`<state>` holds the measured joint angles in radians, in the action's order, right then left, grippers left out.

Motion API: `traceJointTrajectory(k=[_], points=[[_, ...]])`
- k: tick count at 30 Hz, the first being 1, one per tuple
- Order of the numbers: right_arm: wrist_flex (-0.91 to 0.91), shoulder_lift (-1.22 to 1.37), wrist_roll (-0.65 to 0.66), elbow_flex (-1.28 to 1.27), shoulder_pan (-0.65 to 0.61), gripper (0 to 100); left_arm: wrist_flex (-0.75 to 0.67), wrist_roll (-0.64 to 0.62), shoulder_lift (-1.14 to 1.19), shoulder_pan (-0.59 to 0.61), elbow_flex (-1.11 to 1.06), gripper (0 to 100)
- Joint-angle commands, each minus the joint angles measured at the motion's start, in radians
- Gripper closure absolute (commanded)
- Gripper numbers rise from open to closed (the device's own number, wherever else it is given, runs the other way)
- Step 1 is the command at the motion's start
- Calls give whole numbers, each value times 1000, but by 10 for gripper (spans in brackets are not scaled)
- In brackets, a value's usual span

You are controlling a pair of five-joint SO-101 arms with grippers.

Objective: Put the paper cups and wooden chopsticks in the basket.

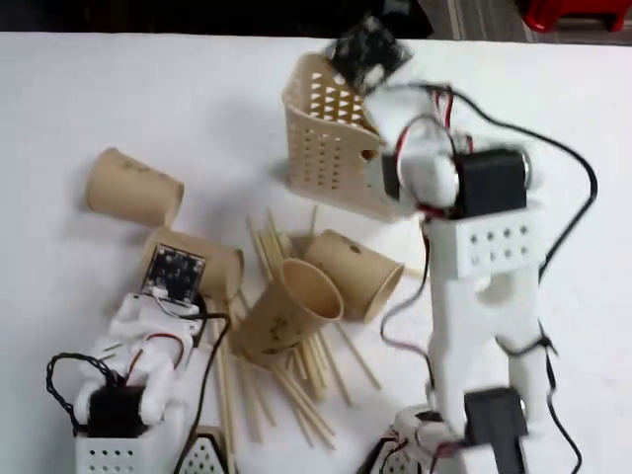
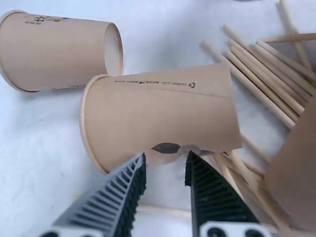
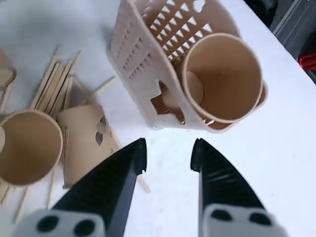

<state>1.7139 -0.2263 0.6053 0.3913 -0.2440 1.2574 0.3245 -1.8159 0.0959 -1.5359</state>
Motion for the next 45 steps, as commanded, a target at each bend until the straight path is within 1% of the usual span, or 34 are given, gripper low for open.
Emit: traceJointTrajectory(k=[1,7,10,14,19,27,28,30,32,35,39,41,45], points=[[5,-217,190,-236,-2,840,-26,12,-7,7,6,857],[4,-440,555,-589,5,840,-26,12,-7,7,6,857],[-16,-524,718,-750,5,840,-26,12,-7,7,6,857],[-131,-591,847,-942,39,840,-26,12,-7,7,6,857],[-346,-598,924,-1154,76,840,-26,12,-7,7,6,857],[-665,-598,919,-1379,71,840,-26,12,-7,7,6,857],[-699,-598,910,-1396,71,840,-26,12,-7,7,6,856],[-739,-601,833,-1410,71,840,-26,12,-7,7,6,856],[-748,-605,764,-1410,65,840,-28,12,-7,7,6,856],[-748,-605,695,-1413,31,849,-54,12,-7,7,-15,856],[-748,-605,600,-1409,-13,945,-107,12,-7,7,-54,854],[-748,-607,578,-1402,-21,983,-109,12,-7,7,-54,854],[-731,-607,546,-1358,18,979,-109,12,-7,7,-54,854]])
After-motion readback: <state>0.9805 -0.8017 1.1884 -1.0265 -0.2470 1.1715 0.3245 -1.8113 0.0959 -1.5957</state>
